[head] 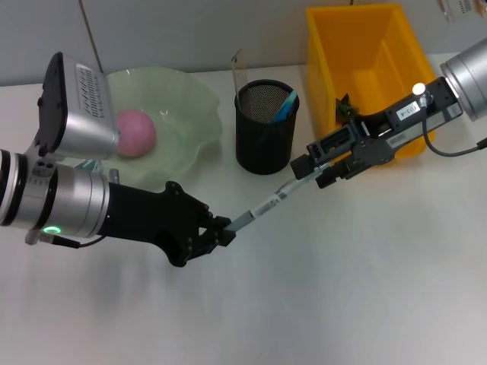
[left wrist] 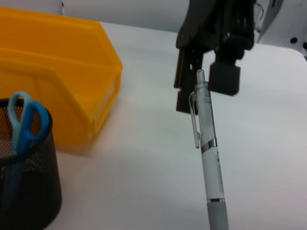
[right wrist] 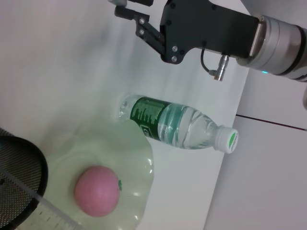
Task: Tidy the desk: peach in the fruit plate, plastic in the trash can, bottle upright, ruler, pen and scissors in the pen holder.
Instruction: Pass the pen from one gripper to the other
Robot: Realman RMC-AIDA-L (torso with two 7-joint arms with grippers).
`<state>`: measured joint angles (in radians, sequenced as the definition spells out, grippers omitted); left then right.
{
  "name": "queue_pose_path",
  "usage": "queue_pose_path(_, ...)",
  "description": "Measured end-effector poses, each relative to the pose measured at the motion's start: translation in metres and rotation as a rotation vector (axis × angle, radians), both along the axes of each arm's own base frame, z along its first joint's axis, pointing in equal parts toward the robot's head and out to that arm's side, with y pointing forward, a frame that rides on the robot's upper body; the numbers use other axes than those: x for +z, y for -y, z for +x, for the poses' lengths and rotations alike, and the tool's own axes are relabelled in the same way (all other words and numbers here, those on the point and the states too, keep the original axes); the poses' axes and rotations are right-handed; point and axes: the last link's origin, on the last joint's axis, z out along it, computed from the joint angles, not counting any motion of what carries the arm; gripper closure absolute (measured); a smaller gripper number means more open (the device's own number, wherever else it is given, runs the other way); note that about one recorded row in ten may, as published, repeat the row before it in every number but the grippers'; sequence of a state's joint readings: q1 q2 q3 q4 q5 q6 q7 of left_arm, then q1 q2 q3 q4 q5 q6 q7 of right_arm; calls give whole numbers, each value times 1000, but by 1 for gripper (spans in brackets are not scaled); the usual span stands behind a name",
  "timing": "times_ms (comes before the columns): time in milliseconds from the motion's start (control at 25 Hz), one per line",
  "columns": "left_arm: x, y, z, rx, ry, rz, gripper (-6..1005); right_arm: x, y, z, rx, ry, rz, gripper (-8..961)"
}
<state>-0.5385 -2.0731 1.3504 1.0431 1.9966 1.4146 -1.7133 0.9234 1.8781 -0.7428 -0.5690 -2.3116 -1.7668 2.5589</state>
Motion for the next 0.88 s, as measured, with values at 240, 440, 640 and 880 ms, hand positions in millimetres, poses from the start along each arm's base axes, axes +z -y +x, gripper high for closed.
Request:
queue_pose_path(240, -2, -2, -1, 5, 25, 19, 829, -1, -2, 0, -6, -6, 15, 328)
queue_pose_path(440, -3, -1, -3, -1, 42, 23, 827, -2, -3, 1, -19, -2, 28, 330)
queue_pose_path(640, -4, 0, -3, -8, 45, 24, 825, -2, -5, 1, -25, 0, 34, 332)
queue_pose_path(880, -9, 0, -1, -24, 40, 27, 822, -4, -4, 1, -32, -7, 30, 576)
